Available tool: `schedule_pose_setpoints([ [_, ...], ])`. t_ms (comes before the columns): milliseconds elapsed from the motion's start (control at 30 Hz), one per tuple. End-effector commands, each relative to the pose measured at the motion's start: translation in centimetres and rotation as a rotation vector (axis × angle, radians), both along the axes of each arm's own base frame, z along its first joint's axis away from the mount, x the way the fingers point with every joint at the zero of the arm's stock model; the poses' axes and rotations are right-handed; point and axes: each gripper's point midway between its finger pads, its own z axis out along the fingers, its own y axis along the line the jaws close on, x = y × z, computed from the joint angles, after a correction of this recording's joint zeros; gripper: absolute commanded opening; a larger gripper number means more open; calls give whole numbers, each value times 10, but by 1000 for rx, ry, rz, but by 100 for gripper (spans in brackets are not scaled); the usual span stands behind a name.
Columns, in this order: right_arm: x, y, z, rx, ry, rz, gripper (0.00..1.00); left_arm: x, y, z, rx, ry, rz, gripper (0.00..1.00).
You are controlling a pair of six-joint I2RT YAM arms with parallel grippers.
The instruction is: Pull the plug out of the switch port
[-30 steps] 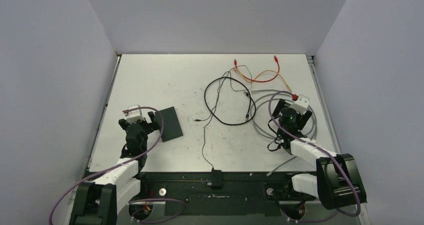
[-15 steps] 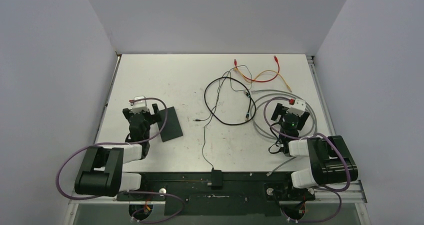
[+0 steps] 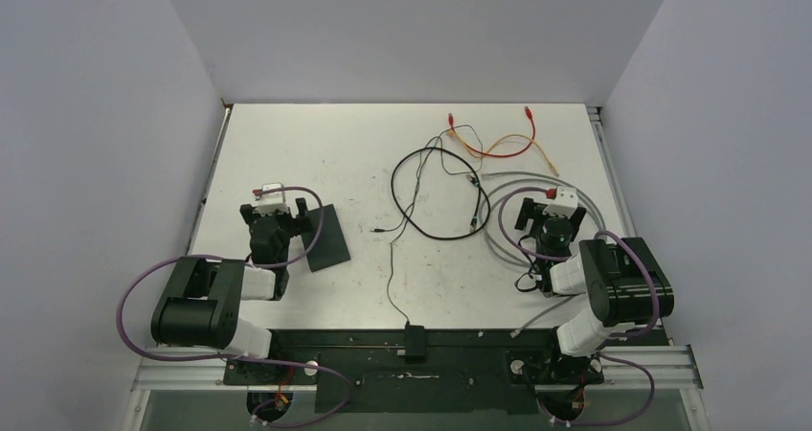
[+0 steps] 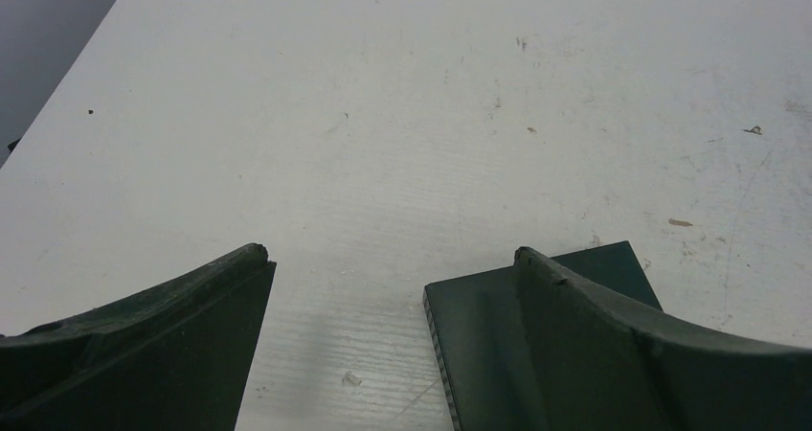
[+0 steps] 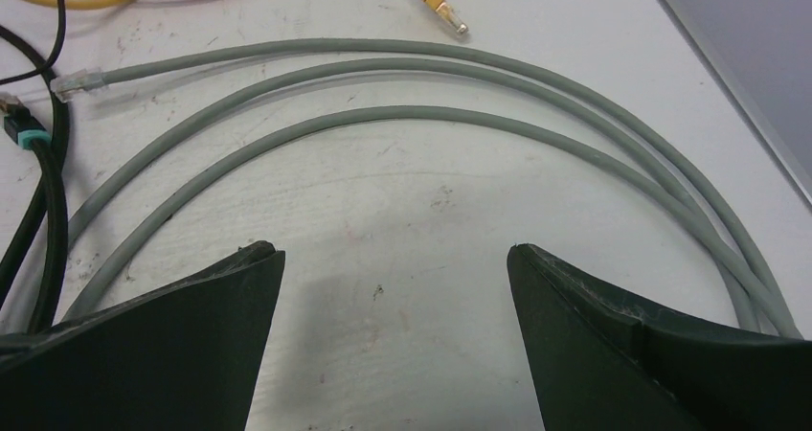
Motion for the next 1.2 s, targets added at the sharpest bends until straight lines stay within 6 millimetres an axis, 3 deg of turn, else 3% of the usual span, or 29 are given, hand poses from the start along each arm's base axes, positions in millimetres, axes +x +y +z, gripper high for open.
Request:
schedule_pose_setpoints([
  [0,22,13,17,-20,-62,93,90,12,0,24,-5,-88,-3,96],
  [1167,23,15,18,-33,-63,109,90,12,1,23,-8,-84,4,96],
])
